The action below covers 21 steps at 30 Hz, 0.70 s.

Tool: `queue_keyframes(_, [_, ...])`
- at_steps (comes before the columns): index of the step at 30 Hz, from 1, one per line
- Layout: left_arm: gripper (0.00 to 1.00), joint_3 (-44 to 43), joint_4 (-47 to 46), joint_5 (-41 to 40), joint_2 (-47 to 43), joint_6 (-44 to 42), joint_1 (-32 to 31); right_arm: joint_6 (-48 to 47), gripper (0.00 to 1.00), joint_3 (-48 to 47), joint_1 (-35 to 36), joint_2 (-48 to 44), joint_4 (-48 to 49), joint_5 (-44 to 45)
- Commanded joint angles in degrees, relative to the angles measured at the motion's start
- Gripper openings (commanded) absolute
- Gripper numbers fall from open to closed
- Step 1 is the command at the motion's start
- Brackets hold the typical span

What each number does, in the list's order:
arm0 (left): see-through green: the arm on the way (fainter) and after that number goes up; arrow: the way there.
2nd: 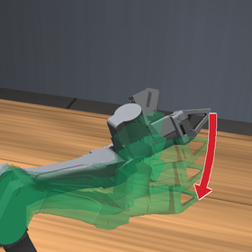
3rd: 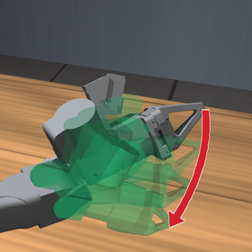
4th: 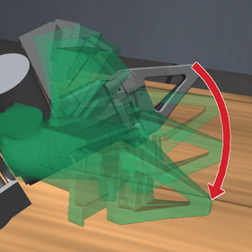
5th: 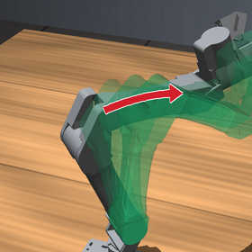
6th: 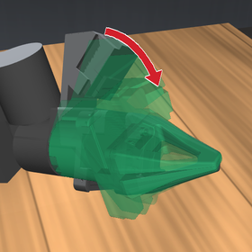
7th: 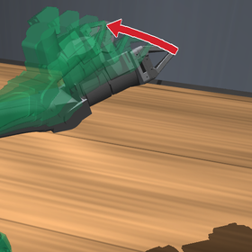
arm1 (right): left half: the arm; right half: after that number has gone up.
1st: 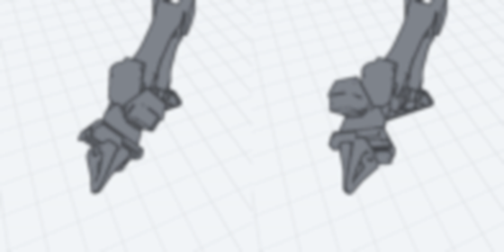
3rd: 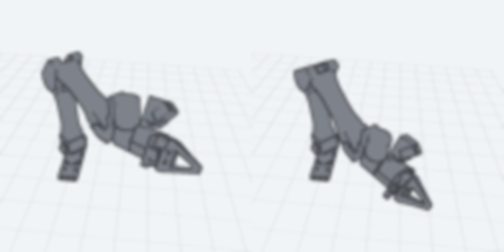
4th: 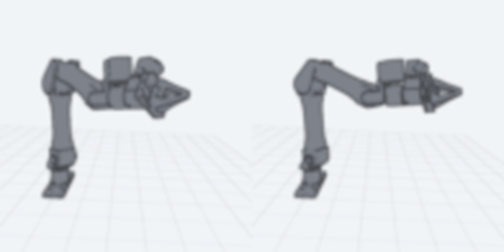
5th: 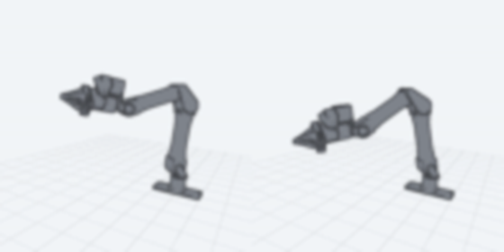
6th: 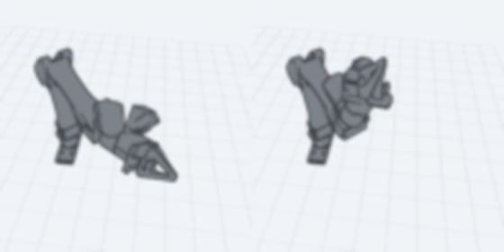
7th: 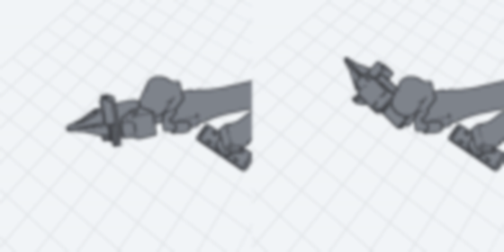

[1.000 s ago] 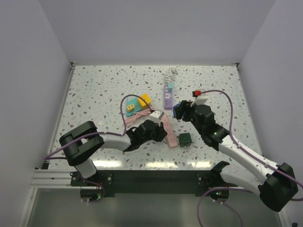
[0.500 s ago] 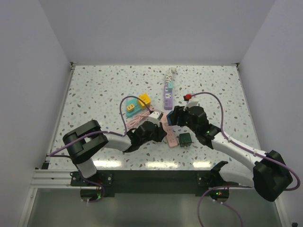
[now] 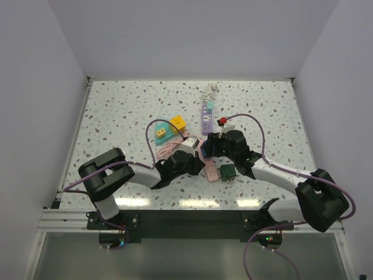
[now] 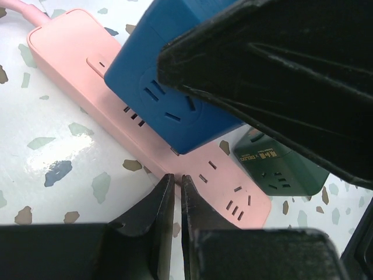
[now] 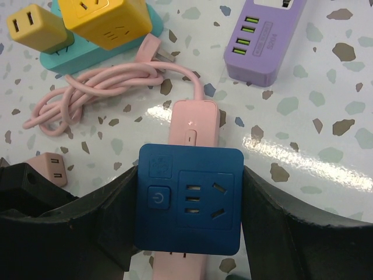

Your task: Insert the plug

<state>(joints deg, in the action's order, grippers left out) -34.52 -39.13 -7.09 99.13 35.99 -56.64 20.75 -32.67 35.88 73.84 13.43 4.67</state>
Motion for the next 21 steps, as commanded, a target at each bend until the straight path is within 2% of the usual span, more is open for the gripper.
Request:
queue_keyframes(1, [0.12,1.7,5.1,1.6,3.1,-1.0,0.0,-1.0,0.0,-2.1,-0.2,1.3,4.5,-1.2])
queue_keyframes(21, [0.1,2.4,4.7,2.3,2.6,-1.6,0.7,0.4,0.0,-5.0,-0.1,4.2,-2.4,0.4])
